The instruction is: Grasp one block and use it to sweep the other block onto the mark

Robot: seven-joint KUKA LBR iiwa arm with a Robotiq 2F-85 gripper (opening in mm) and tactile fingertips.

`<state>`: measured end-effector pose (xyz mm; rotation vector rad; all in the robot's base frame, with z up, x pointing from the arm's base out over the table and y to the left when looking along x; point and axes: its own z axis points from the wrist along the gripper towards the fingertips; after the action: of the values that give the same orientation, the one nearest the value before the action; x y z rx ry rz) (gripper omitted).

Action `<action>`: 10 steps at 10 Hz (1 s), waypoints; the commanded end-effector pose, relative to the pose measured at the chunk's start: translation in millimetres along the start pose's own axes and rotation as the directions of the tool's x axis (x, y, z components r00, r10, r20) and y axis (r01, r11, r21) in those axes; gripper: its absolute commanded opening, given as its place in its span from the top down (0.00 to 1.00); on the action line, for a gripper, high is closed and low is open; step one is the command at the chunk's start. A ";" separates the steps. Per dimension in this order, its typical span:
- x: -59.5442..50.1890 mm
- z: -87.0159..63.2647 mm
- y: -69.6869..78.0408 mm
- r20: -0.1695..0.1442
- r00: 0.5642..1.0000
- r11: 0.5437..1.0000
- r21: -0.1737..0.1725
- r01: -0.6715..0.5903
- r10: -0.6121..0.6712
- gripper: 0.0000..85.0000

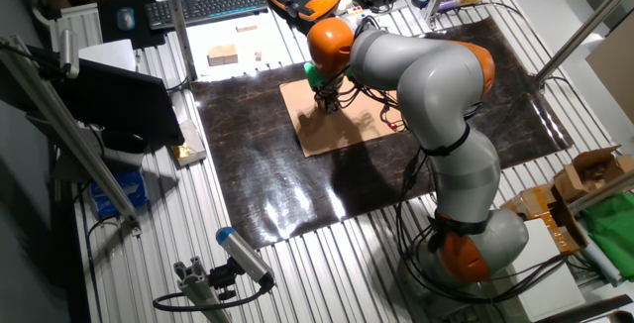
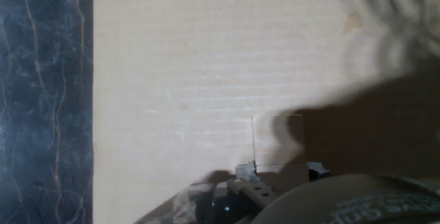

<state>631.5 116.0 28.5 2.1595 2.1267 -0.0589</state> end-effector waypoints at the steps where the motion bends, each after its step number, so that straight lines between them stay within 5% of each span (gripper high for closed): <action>1: -0.2 0.0 0.1 0.000 1.000 1.000 0.000 0.000 0.000 0.99; 10: -10.6 1.1 0.6 0.001 1.000 1.000 -0.003 -0.014 0.014 0.99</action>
<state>631.7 104.8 28.4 2.1711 2.1094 -0.0573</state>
